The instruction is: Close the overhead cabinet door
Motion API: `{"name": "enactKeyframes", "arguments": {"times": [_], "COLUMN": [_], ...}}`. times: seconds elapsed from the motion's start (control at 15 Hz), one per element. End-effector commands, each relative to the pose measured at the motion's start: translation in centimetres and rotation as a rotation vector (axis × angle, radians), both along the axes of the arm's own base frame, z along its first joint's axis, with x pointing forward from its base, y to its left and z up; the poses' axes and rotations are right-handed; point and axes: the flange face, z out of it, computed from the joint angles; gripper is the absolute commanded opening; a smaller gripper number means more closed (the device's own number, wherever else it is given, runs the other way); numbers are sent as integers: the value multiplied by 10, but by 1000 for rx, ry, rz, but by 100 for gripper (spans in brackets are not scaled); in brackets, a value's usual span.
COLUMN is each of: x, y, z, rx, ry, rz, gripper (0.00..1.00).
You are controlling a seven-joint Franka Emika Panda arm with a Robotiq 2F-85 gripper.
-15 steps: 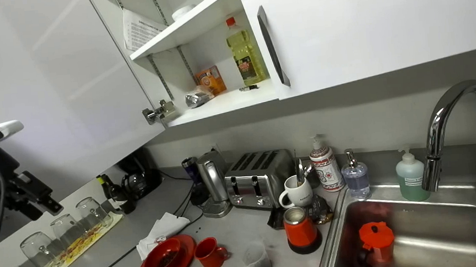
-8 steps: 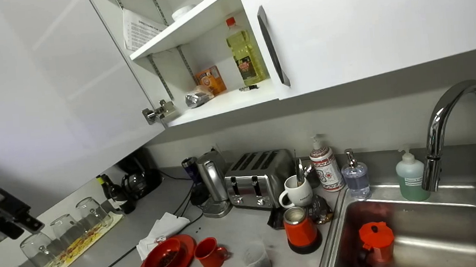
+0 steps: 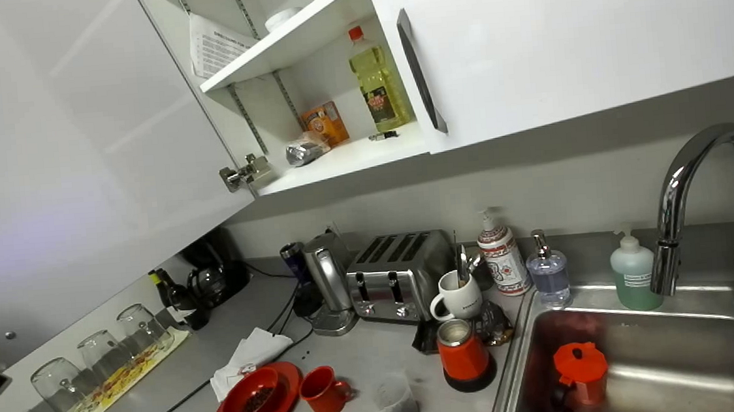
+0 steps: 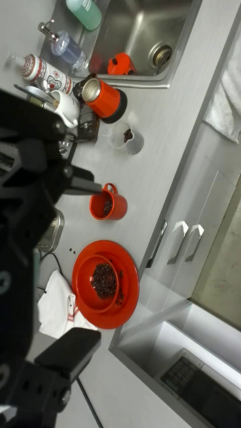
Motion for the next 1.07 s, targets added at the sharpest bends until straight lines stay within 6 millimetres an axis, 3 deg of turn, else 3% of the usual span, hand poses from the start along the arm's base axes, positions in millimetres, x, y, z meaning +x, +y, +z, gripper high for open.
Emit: {"name": "enactKeyframes", "arguments": {"times": [0.0,0.67,1.0], "x": [-36,-87,-101], "y": [0,15,31], "z": [6,46,50], "rx": [7,45,-65], "ry": [-95,-344,-413], "rz": [81,314,519], "gripper": [100,100,100]}}
